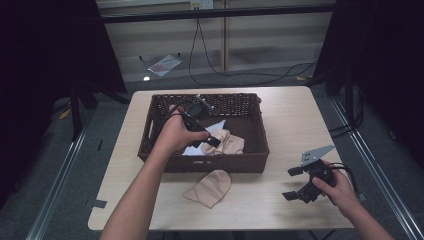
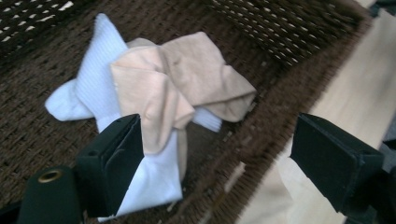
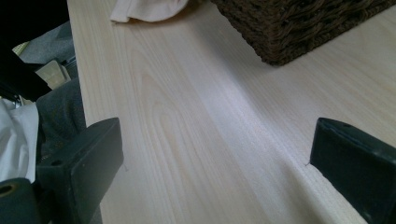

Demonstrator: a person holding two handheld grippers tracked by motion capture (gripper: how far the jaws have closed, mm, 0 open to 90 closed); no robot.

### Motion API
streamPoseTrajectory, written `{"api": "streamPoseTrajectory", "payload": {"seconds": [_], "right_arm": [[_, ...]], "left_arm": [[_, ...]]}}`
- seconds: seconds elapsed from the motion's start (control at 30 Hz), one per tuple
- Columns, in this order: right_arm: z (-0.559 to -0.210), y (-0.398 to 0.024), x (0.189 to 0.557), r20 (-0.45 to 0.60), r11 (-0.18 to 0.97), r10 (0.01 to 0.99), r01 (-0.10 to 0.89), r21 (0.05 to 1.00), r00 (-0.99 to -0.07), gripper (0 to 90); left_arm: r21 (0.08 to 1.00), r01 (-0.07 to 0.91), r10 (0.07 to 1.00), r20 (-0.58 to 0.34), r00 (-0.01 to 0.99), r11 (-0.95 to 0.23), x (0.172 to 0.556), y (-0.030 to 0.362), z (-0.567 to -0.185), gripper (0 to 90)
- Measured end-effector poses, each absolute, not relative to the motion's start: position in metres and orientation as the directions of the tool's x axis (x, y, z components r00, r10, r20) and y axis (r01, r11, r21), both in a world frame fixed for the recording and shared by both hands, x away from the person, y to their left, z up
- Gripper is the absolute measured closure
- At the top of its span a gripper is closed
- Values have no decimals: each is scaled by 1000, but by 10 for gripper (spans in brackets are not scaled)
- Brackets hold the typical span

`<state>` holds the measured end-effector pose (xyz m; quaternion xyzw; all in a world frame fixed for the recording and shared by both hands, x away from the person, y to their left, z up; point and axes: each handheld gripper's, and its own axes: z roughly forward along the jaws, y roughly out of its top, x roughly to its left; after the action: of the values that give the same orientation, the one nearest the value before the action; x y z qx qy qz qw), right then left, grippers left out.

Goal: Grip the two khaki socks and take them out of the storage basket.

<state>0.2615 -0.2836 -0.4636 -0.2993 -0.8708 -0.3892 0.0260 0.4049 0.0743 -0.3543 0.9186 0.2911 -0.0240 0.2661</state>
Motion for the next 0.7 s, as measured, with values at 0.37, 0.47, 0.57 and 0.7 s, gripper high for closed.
{"api": "streamPoseTrajectory", "payload": {"seconds": [0.37,0.47,0.57,0.7], "right_arm": [[-465,-284,262,282,515,499,542,664,-820,19],[-465,-284,262,283,515,499,542,664,-819,19],[-465,-284,263,284,516,498,543,663,-820,19],[-465,-284,263,282,516,498,542,664,-820,19]], "left_arm": [[470,582,559,-206,803,-663,426,69,-373,166],[478,589,571,-201,796,-652,431,67,-379,167],[472,597,580,-200,789,-649,436,67,-385,171],[474,609,594,-203,778,-636,441,67,-392,179]]}}
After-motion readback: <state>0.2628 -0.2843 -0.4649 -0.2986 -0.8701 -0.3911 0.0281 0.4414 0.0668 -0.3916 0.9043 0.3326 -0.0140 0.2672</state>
